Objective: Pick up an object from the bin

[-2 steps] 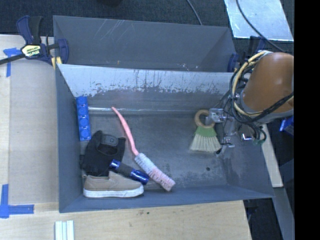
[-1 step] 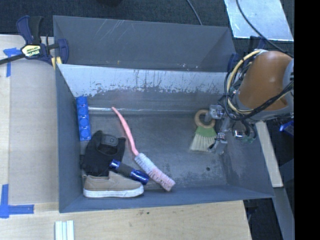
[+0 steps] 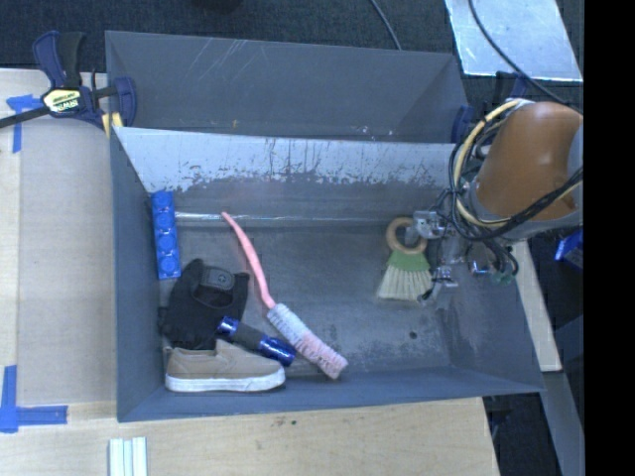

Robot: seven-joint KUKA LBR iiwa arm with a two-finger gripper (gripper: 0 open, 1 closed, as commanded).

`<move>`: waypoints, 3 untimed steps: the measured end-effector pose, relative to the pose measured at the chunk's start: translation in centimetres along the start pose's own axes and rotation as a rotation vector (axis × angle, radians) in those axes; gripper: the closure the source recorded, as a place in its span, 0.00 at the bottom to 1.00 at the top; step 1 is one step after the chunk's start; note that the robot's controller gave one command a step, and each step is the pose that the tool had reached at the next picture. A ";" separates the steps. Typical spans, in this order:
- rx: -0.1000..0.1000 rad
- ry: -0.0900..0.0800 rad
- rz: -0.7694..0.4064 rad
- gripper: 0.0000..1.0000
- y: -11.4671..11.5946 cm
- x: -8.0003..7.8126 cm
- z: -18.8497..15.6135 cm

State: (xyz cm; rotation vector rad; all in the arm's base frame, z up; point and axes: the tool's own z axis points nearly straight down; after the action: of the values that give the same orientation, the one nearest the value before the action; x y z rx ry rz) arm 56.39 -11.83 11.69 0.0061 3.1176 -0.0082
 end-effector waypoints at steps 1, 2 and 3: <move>0.000 -0.004 0.335 1.00 -0.8 0.3 3.1; 0.000 -0.004 0.334 1.00 -0.8 0.3 3.1; -0.001 -0.003 0.328 1.00 -2.2 0.1 3.8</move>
Offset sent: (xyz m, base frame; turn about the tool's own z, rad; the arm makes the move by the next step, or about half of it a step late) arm 0.0000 0.0000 0.0000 0.0000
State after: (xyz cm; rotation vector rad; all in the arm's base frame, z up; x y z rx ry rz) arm 56.38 -14.09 7.87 0.5145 3.0709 -0.0002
